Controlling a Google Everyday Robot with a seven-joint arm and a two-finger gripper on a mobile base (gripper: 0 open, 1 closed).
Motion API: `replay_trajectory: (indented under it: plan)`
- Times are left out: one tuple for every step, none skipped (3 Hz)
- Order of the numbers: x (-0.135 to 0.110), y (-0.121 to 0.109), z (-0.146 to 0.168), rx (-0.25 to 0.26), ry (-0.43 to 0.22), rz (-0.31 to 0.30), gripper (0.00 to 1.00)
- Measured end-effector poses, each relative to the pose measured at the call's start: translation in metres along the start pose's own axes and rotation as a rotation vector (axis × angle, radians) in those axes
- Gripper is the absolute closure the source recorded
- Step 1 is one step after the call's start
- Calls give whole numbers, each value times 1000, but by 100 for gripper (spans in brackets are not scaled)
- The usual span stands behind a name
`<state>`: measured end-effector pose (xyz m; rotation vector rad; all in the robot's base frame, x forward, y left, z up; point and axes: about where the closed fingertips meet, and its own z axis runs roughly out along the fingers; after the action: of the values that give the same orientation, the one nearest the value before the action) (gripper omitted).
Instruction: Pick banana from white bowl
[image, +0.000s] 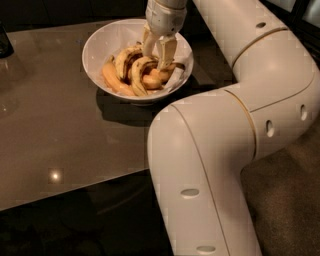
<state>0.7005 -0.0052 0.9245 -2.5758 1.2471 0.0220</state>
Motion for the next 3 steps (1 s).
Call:
replay_trajectory:
  plan:
    - [0,1,3,0,0,0,91]
    - [1,2,5,9,-27,13,100]
    - [1,2,5,9,-27,13,100]
